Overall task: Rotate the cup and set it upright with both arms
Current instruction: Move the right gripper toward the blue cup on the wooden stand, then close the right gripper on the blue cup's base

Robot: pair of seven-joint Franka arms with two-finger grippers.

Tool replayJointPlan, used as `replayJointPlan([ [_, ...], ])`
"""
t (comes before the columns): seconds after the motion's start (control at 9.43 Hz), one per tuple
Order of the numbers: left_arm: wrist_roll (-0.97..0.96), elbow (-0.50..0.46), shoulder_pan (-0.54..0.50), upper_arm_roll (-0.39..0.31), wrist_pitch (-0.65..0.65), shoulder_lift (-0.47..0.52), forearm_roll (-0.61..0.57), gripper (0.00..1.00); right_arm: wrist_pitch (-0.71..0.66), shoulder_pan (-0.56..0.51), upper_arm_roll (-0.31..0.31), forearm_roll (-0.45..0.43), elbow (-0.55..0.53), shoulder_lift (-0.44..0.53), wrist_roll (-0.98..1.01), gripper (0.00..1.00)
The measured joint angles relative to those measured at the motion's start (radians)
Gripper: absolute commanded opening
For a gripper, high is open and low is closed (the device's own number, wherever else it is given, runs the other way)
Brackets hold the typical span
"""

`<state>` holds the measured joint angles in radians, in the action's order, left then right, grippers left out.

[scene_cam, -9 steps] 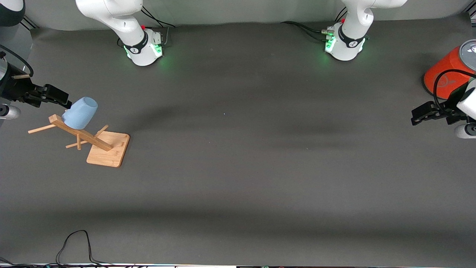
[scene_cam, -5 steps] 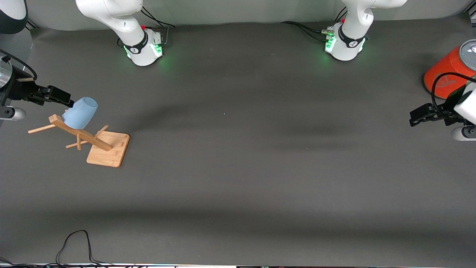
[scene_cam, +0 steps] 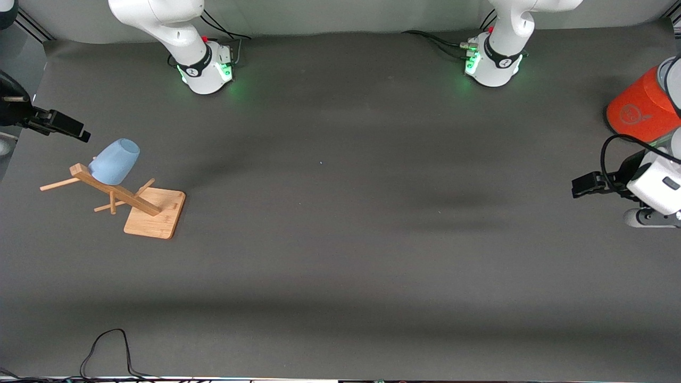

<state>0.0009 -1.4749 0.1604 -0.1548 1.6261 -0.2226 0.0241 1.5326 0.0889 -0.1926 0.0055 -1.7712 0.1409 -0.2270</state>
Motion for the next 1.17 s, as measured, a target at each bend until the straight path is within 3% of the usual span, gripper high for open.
replayJointPlan([
  [0.53, 0.0, 0.006, 0.004, 0.009, -0.005, -0.004, 0.004, 1.0, 0.045, -0.001, -0.043, 0.017, -0.008, -0.009, -0.337, 1.0],
  [1.17, 0.0, 0.006, 0.004, 0.009, -0.026, -0.007, 0.005, 1.0, 0.276, 0.002, -0.043, 0.026, -0.258, 0.008, -0.504, 1.0],
])
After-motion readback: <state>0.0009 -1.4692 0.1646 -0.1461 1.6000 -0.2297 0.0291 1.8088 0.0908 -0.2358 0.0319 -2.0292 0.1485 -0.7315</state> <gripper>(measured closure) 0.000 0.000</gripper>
